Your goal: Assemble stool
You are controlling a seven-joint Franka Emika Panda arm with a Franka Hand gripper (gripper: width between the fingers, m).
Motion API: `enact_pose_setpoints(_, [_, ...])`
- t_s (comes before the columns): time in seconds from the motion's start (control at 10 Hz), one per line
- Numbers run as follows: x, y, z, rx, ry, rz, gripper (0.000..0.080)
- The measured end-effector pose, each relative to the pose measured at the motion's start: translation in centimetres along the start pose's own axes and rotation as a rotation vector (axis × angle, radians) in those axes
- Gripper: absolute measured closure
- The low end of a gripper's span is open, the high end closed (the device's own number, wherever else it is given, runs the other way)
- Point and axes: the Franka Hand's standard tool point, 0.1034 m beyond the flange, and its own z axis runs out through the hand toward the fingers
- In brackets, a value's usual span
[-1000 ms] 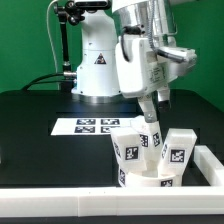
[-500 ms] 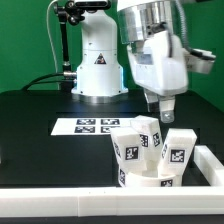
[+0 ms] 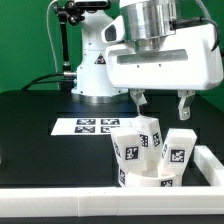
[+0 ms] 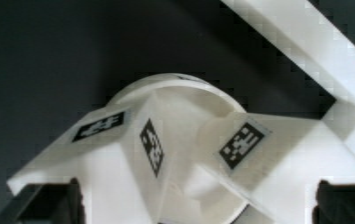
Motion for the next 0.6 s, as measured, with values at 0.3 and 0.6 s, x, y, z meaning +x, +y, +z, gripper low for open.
enact_pose_setpoints(0.3, [0.23, 0.0, -0.07, -0.01, 0.016, -0.278, 0.0151])
enact_pose_setpoints(0.6, [0.18, 0.01, -0.11, -0.05, 0.006, -0.707, 0.0151])
